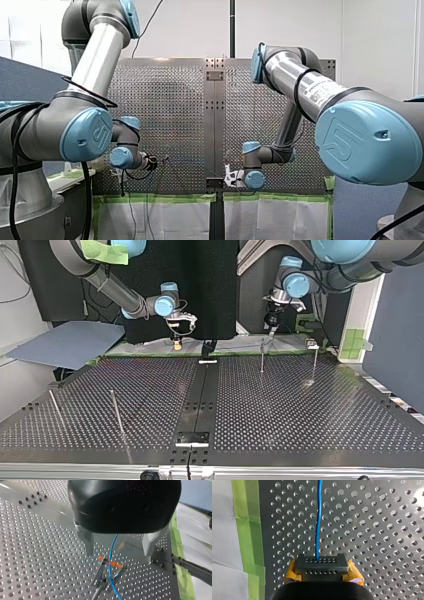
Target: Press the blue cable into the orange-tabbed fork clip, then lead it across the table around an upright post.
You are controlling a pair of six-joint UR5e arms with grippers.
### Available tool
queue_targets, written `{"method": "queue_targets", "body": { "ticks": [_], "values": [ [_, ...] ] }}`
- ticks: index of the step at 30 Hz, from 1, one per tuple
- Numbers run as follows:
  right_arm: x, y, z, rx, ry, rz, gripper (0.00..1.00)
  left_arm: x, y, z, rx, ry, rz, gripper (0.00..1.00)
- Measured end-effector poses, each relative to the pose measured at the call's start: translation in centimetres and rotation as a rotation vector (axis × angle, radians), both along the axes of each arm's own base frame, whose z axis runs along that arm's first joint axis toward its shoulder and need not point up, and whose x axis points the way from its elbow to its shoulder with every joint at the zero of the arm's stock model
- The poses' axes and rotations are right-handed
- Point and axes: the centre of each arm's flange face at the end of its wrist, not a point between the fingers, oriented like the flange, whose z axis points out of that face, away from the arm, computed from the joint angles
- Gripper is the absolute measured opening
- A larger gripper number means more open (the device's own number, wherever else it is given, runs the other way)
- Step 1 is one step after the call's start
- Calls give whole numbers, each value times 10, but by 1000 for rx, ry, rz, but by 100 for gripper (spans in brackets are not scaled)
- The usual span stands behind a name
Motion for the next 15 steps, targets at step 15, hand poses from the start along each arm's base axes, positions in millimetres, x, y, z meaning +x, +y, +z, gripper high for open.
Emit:
{"method": "queue_targets", "body": {
  "ticks": [15],
  "values": [
    [0,0,0,0,0,1,0,-4,-24,4,38,-37,-3,96]
  ]
}}
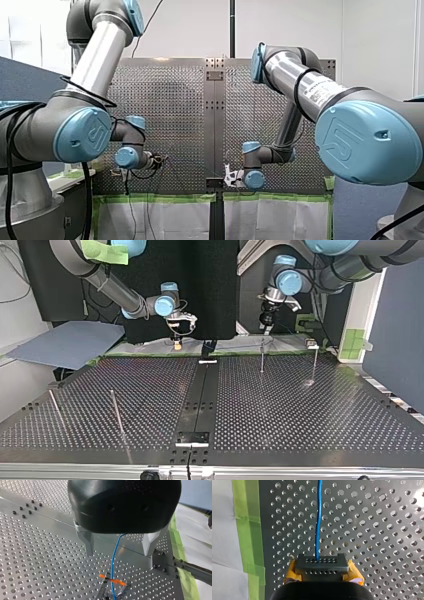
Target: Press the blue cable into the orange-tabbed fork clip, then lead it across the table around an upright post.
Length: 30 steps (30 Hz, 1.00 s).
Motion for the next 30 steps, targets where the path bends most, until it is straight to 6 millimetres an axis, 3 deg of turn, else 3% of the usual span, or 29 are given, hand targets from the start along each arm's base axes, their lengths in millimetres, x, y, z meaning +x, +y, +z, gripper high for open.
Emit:
{"method": "queue_targets", "body": {
  "ticks": [24,30],
  "values": [
    [0,1,0,8,-10,0,0,3,-16,4,21,-27,39,96],
    [0,1,-1,13,-14,1,0,10,-19,-3,22,-27,51,96]
  ]
}}
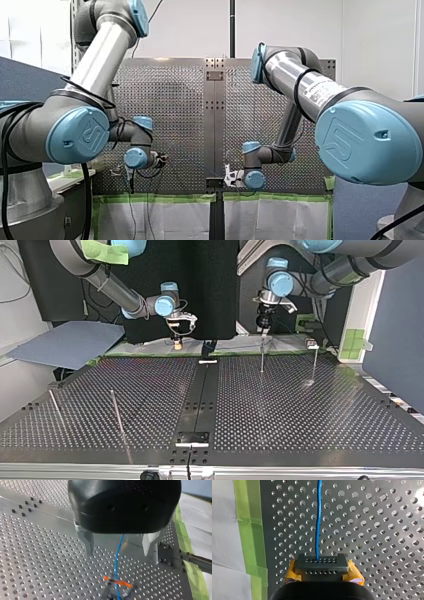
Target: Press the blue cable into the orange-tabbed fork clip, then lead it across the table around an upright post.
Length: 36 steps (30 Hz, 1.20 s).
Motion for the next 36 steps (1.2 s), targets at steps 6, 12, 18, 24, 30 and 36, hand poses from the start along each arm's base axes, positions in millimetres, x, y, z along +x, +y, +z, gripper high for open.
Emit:
{"method": "queue_targets", "body": {
  "ticks": [6,12,18,24,30,36],
  "values": [
    [0,0,0,2,-2,1,0,-1,1,-22,20,37,15,96],
    [0,0,0,2,-2,1,0,-4,2,-32,37,57,27,96],
    [1,1,0,5,-1,4,0,-5,2,-33,45,62,34,96],
    [1,3,-1,8,2,6,0,-7,2,-34,60,71,33,96],
    [2,4,-1,9,3,8,0,-8,4,-35,93,79,46,96],
    [2,4,-2,10,4,9,0,-9,2,-34,125,75,42,96]
  ]
}}
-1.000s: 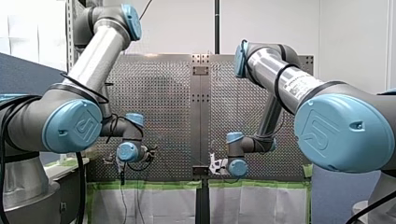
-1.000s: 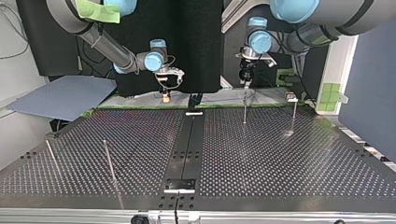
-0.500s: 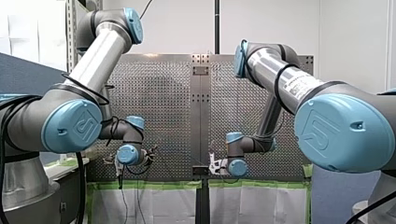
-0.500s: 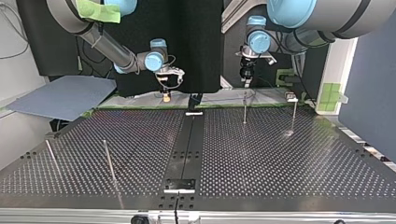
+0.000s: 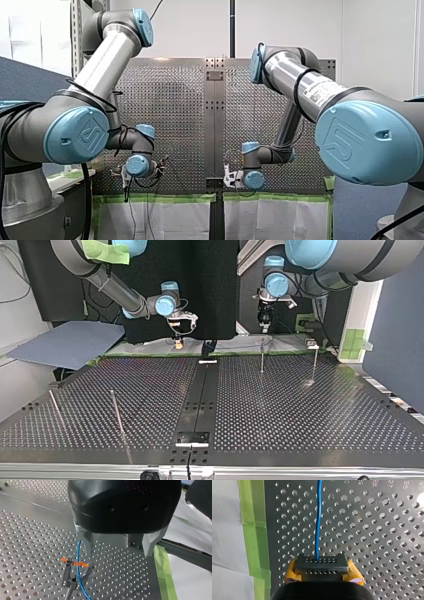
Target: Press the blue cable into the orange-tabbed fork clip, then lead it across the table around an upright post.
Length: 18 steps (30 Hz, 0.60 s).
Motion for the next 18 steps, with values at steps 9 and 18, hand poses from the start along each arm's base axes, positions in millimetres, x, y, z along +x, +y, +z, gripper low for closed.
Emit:
{"method": "queue_targets", "body": {
  "ticks": [9,18],
  "values": [
    [0,0,-1,-1,0,0,0,-4,-11,0,47,-9,-44,99],
    [0,0,-2,-1,-1,0,0,-6,-24,2,68,-21,-78,99]
  ]
}}
